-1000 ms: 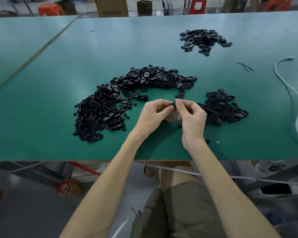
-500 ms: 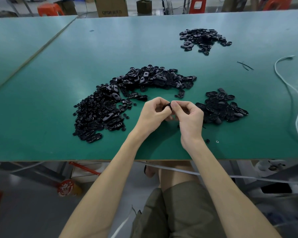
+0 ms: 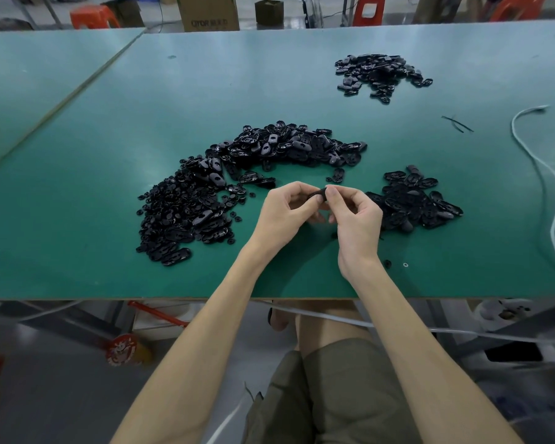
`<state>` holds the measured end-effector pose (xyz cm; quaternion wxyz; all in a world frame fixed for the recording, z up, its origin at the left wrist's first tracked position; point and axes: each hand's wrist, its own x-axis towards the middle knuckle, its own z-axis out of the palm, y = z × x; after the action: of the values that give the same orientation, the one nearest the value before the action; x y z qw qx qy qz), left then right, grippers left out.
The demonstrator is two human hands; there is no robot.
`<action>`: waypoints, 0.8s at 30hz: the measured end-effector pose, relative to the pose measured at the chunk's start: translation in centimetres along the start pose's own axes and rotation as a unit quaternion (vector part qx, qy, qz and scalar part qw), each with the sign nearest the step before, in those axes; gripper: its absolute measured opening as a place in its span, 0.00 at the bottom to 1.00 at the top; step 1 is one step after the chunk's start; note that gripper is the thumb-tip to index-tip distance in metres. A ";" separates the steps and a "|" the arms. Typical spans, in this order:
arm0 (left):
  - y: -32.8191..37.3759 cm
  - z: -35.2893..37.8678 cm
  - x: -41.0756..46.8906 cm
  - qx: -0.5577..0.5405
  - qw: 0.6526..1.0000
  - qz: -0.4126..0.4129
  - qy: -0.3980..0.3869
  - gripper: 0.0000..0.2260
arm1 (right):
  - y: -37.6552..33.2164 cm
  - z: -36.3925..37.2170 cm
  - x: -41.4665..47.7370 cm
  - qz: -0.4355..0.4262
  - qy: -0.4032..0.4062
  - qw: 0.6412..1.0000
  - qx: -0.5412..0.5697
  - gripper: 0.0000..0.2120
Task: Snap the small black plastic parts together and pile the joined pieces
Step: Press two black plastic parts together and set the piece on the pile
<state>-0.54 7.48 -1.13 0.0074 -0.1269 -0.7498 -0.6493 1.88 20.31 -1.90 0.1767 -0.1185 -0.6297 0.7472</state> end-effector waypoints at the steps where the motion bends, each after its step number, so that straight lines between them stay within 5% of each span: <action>1: 0.0 0.0 0.0 -0.006 1.000 0.000 -0.004 0.05 | 0.0 0.0 0.0 -0.002 0.001 1.000 0.001 0.03; 15: 0.2 -0.1 0.0 -0.047 0.998 0.020 0.033 0.05 | -0.1 0.1 -0.1 -0.009 -0.006 1.000 -0.028 0.10; 24: 5.2 3.1 2.7 0.112 0.987 0.112 0.010 0.05 | 0.0 0.4 0.2 -0.005 -0.029 0.999 -0.039 0.10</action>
<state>-1.61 11.59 3.92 0.1020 -0.2020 -0.7988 -0.5575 1.57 20.01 -1.79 0.1574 -0.1000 -0.6640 0.7241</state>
